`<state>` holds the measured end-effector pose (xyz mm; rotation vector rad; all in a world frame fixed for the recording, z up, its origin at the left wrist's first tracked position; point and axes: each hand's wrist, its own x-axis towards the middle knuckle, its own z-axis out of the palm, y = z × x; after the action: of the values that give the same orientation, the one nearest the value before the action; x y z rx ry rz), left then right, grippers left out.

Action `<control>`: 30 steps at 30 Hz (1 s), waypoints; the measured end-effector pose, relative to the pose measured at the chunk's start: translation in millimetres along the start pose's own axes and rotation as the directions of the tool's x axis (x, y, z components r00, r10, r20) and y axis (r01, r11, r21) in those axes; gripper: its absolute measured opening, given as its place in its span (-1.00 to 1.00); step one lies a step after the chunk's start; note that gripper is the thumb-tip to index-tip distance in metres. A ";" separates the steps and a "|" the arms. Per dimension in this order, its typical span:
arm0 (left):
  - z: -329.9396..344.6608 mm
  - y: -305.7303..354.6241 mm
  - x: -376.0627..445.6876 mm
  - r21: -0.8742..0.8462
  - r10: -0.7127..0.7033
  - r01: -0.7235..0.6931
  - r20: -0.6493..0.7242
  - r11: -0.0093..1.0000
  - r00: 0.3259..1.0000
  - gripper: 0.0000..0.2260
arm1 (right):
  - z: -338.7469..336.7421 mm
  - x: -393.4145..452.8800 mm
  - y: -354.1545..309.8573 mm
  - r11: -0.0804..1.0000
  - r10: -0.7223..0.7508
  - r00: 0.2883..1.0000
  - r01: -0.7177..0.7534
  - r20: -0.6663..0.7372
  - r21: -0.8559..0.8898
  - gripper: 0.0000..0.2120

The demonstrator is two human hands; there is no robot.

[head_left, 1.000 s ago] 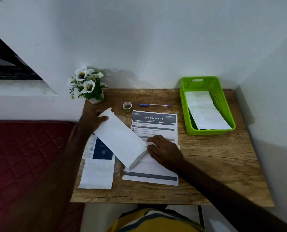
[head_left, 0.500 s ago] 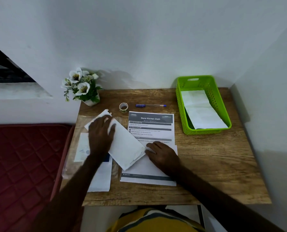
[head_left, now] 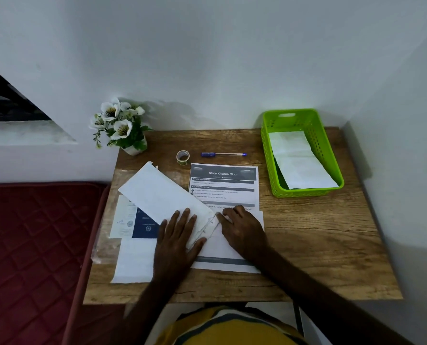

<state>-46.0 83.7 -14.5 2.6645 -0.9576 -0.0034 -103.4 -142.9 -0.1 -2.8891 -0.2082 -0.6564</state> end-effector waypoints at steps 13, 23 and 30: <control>-2.7 -0.8 0.3 0.023 -0.019 0.017 0.102 1.000 0.995 -0.40 | -45.4 -36.2 14.1 0.553 0.791 0.581 -0.813 0.191 0.182 -0.52; -4.6 0.6 2.0 0.030 -0.034 0.030 0.144 0.999 0.989 -0.40 | -51.5 -27.0 42.7 0.526 0.674 0.576 -0.814 0.463 0.247 -0.19; -5.8 2.4 0.6 0.031 -0.035 0.031 0.146 0.999 0.989 -0.40 | -54.1 -18.9 44.7 0.570 0.637 0.573 -0.800 0.515 0.185 -0.28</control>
<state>-46.4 83.3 -8.2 2.7372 -0.9638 -0.1970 -135.0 -199.0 33.6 -2.3126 0.7288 0.1391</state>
